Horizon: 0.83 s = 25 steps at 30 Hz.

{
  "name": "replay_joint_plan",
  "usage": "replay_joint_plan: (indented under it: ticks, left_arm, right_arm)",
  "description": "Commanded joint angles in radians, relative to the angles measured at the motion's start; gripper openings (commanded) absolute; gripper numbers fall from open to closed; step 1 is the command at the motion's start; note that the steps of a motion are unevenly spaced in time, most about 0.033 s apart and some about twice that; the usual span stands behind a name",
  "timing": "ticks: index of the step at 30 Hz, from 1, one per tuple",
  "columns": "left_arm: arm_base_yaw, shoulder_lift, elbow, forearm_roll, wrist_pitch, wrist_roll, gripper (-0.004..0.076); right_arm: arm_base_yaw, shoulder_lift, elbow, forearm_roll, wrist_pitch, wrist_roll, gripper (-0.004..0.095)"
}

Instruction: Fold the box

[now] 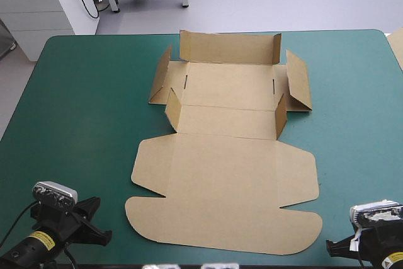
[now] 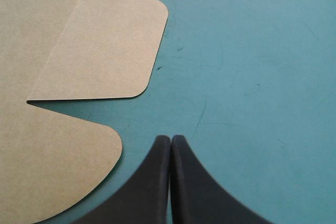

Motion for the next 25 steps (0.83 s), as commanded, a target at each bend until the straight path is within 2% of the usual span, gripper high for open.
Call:
replay_joint_plan:
  ticks: [1, 19, 25]
  left_arm:
    - [0.0, 0.01, -0.034, -0.012, -0.058, -0.005, -0.0008]
    - [0.0, 0.01, -0.034, -0.012, -0.061, -0.005, -0.0008]
    - [0.0, 0.01, -0.033, -0.012, -0.066, -0.005, -0.0008]
  right_arm:
    - [0.004, 0.013, -0.023, -0.004, -0.058, -0.002, -0.0021]
    - [0.004, 0.022, -0.03, -0.038, -0.061, -0.002, -0.0021]
    - [0.004, 0.119, -0.139, -0.04, -0.072, -0.017, -0.0021]
